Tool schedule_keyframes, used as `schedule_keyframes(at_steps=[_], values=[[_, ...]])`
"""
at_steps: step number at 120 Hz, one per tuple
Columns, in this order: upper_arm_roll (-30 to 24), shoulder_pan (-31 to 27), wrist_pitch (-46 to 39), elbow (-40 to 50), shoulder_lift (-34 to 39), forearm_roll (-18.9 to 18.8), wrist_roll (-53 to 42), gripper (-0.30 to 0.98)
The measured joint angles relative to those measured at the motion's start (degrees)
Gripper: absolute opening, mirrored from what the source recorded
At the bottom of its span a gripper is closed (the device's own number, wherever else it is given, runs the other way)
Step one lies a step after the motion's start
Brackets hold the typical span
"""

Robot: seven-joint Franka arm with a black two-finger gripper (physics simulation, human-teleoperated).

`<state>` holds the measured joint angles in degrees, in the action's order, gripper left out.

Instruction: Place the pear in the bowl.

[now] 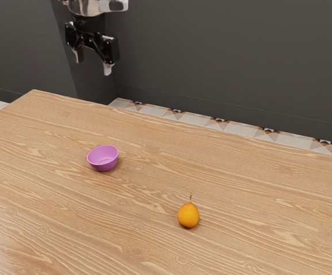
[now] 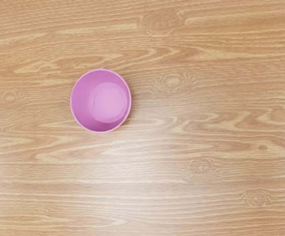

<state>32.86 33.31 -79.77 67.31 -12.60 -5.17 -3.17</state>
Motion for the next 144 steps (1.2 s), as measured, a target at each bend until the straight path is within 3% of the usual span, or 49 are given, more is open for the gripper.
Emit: schedule_keyframes(at_steps=[24, 36, 54, 69, 90, 112, 144], values=[[-0.2, 2.0, -4.9, 9.6, 0.5, 0.7, 0.0, 0.69], [0.0, 2.3, -10.7, 17.0, 0.8, 3.8, 0.0, 0.69], [0.2, 2.5, -17.5, 24.1, 0.9, 10.8, 0.1, 0.69], [-0.2, 2.8, -23.2, 29.3, 0.6, 18.9, 0.2, 0.69], [-0.5, 4.6, -30.3, 31.8, -3.5, 27.6, 0.2, 0.69], [-0.7, 9.9, -33.7, 35.9, -6.8, 29.4, 0.1, 0.68], [-6.7, 8.6, -38.7, 35.8, -13.7, 30.3, 0.0, 0.68]])
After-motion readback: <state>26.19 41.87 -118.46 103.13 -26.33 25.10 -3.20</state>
